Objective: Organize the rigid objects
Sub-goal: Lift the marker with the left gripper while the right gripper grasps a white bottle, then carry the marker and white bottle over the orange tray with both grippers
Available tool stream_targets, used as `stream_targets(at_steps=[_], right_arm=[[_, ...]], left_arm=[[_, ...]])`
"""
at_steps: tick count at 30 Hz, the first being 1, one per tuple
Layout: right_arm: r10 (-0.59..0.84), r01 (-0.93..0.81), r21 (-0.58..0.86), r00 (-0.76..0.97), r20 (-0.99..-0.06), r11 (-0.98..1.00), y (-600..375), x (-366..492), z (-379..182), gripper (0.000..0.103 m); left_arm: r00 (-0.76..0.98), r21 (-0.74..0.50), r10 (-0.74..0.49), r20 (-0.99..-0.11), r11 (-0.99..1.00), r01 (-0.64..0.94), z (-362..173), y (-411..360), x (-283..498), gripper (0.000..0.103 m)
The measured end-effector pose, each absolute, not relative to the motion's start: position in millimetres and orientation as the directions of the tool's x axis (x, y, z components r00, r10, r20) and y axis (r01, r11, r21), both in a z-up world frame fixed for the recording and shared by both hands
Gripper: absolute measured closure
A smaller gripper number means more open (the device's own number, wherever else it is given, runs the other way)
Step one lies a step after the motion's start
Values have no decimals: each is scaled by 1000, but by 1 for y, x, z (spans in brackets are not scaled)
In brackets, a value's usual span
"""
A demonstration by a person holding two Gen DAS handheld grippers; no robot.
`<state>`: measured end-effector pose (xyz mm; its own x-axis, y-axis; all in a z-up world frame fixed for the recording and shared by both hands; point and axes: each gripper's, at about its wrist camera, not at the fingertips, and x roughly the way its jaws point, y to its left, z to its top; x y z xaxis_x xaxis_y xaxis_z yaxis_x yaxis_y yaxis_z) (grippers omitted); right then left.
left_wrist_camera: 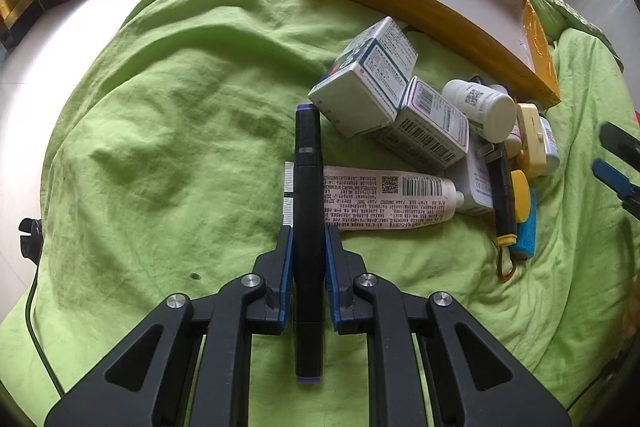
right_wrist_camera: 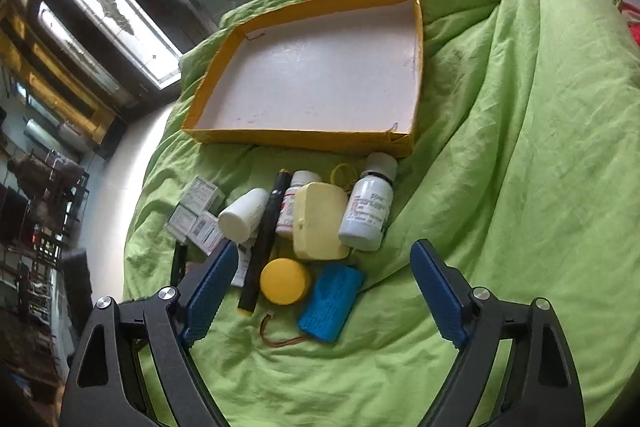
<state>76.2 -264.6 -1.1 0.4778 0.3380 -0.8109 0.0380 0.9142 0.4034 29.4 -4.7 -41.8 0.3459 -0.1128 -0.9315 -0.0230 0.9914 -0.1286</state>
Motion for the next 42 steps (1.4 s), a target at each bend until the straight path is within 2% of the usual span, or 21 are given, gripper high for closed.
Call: stream_targets(at_steps=[2,4,9,16,19,24,25,32,42], right_arm=[[363,99,449,448,-817,888,-276,91,-13,34],[382,138,476,425,-821,869,-282,102,-24,41],[375,129,458,403,-835,880,-270,114,-38,52],[307,157,385,371,-876,910,-260,128,-54,54],[296,174,379,372,-880,909,-264,134,-64,61],[295,167,376,373,-880,911,-263,137,-74,66],[301,164,382,376,-877,909,-266,138,-74,70],[332,158,420,399,-855,894,-273,123,-69,71],[295,125,367,386,-874,922,-263,116,-71,72]], left_arm=[[345,-130,-114,-932,991,-24,-43,-5,31,91],[348,-125,-110,-931,992,-23,-45,-5,32,91],[346,-139,-120,-931,990,-29,-47,2,30,91],[338,-153,-130,-932,987,-43,-46,7,28,90],[335,-153,-129,-933,987,-43,-48,10,29,91],[332,-138,-119,-936,990,-35,-52,6,30,91],[333,-139,-119,-936,990,-34,-51,5,30,91],[349,-201,-165,-923,977,-70,-48,16,27,91],[323,-145,-120,-939,988,-56,-58,14,30,90]])
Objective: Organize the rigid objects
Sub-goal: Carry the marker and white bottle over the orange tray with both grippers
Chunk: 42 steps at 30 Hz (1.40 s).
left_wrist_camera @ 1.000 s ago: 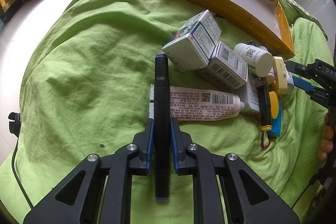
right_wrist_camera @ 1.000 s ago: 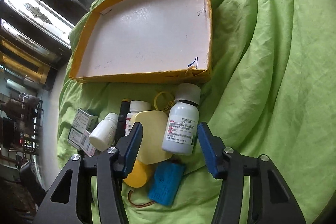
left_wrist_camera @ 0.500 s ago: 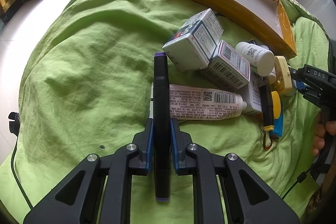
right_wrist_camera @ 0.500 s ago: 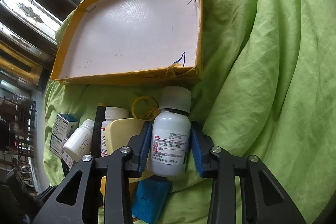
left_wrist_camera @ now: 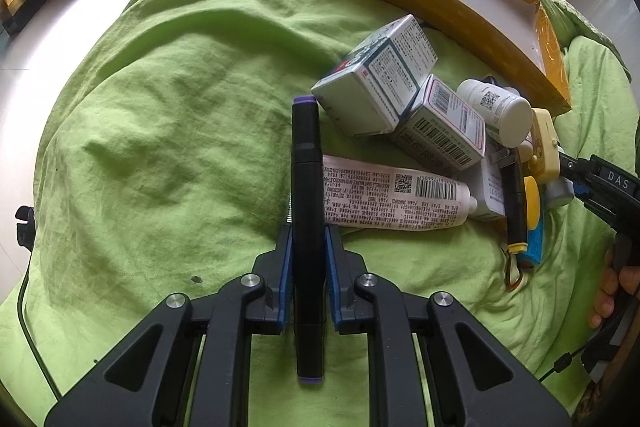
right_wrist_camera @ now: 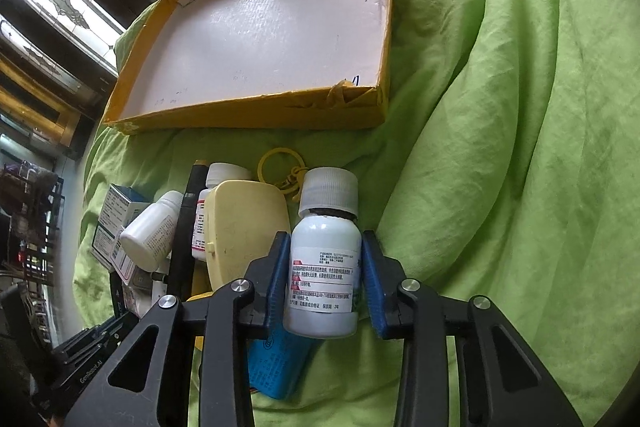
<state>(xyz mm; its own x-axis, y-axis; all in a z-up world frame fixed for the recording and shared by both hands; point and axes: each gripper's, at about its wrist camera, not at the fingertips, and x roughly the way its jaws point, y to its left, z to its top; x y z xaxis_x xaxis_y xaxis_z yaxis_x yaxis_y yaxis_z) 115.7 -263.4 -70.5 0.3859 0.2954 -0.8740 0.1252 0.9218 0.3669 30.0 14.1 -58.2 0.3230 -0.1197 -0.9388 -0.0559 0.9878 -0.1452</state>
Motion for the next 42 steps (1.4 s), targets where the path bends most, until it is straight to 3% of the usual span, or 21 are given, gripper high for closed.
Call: stream_targets(at_steps=[14,42], right_arm=[[375,42,448,480,-793,893,-263,94,-36,73],[400,11,474,519,-755,880,-255,90,-21,72]], left_arm=[[444,-290,-224,-868,953,-86,-19,29,1,91],[516,-334,-305,-801,942,38,32,2,35,91]])
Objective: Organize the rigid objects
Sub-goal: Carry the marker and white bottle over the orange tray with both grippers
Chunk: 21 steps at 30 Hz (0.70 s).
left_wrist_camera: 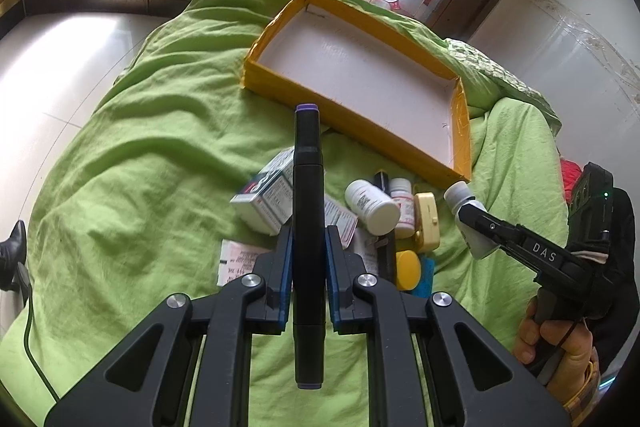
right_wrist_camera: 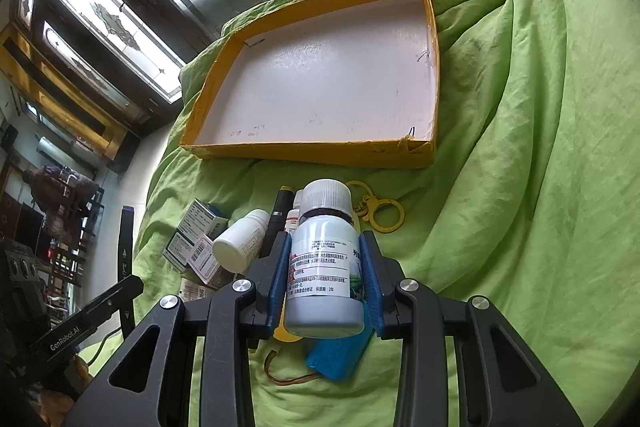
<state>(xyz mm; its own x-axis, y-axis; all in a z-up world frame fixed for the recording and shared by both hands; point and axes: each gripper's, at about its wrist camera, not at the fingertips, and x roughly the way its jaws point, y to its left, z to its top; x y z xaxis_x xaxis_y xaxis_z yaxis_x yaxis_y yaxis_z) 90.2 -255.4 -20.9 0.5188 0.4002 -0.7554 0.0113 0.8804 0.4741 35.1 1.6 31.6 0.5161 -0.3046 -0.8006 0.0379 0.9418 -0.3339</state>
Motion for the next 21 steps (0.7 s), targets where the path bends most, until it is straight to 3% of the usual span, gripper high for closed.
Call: stream_targets(at_steps=[21], right_arm=[[384,50,513,602,-700,857,-265,153,9,72]], left_arm=[[524,-282,-320,-789,947,153,49,-43,154,91]])
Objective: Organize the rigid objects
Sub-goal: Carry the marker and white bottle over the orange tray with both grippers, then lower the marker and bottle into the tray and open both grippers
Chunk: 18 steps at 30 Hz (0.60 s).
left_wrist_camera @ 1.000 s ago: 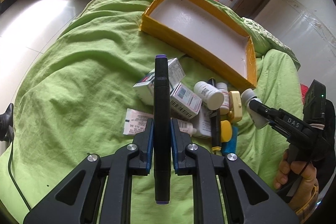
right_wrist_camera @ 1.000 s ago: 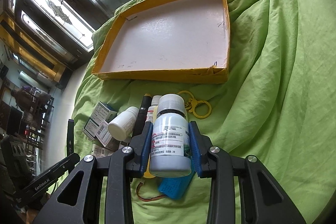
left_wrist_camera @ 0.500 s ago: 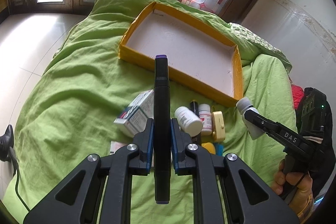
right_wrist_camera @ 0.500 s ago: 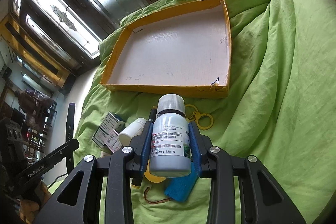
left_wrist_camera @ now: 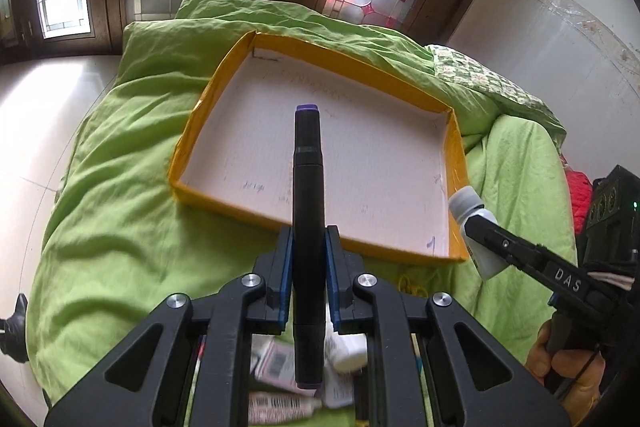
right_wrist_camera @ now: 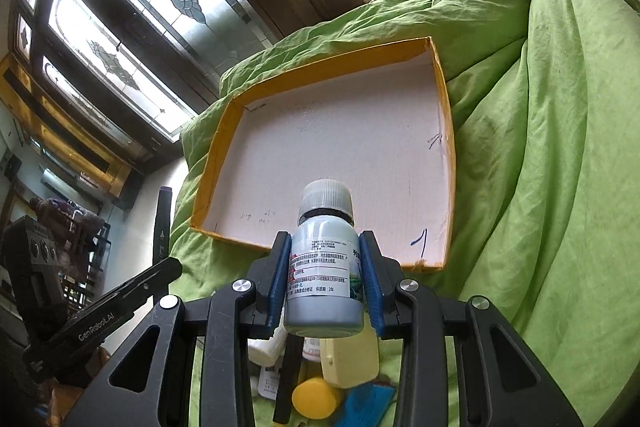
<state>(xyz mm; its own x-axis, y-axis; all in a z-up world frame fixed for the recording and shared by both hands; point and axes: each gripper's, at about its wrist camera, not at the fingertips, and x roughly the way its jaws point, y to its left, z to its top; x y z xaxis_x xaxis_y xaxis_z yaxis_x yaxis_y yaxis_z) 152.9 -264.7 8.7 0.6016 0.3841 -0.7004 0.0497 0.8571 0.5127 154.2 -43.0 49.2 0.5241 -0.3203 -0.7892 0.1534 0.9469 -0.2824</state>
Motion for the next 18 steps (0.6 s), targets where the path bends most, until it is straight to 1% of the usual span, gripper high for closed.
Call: stream_targets(at_steps=[8,13,16,18], right_arm=[[346,108,511,616,-707,852,-278,180,-14,72],[324,133,493,604,-728,860,-285,189,-33,72],[341,125,493,577,-742,861,-280,191,-41,72],[324,107,457,566,-758,883,-275,192,-41,72]], left_arm=[[504,-314,-335,-796,941,130,30,-56,226,91],[498,-271,-299,-814,954,130,11,-68,249,91],[482,-246,-270,-834,963,114,-3,-67,257,91],[467,-232,-251,-848,968,98,-12,-64,260,91]])
